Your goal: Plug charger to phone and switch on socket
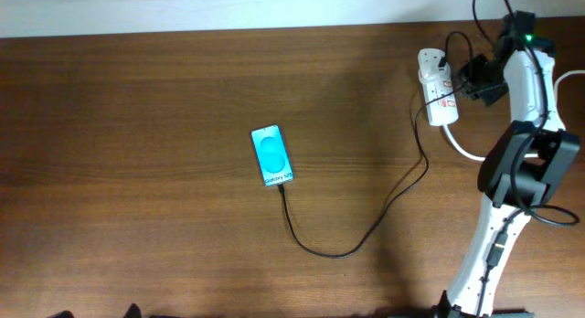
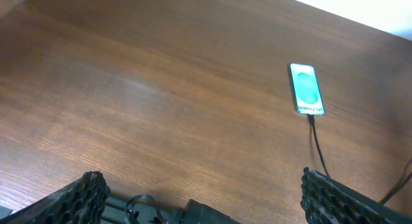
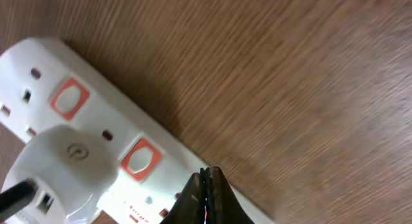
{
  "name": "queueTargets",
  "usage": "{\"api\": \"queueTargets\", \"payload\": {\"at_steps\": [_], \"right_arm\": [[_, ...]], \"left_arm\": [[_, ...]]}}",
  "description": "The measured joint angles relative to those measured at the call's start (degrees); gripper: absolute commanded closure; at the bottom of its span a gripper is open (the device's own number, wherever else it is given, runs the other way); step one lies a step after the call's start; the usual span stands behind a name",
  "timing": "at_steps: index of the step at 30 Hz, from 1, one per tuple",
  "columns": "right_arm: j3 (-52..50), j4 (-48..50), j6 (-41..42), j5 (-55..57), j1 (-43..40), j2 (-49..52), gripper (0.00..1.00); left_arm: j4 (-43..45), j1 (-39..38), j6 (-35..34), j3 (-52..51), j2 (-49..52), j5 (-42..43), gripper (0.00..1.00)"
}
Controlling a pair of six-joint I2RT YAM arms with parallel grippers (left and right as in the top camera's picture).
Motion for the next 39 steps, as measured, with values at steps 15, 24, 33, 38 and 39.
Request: {"api": "queueTargets", "payload": {"at_steps": [15, 24, 33, 38, 39], "right_arm": [[0.0, 6.8, -2.0, -1.5, 3.0, 0.0, 0.95], [-1.5, 7.6, -4.1, -1.1, 3.0, 0.7, 0.95], [-1.7, 8.5, -7.1, -0.9, 3.0, 1.0, 0.95], [-1.7, 8.5, -7.1, 1.1, 4.1, 1.0, 0.95], [-1.7, 8.6, -7.1, 1.8, 4.3, 1.0, 0.95]], "left_arm": [[0.0, 0.0, 0.0, 0.0, 0.0, 0.0, 0.01], [0.0, 0.0, 0.0, 0.0, 0.0, 0.0, 0.01], [0.0, 0.0, 0.0, 0.0, 0.0, 0.0, 0.01], [0.0, 0.0, 0.0, 0.0, 0.0, 0.0, 0.01], [0.0, 0.0, 0.0, 0.0, 0.0, 0.0, 0.01]]}}
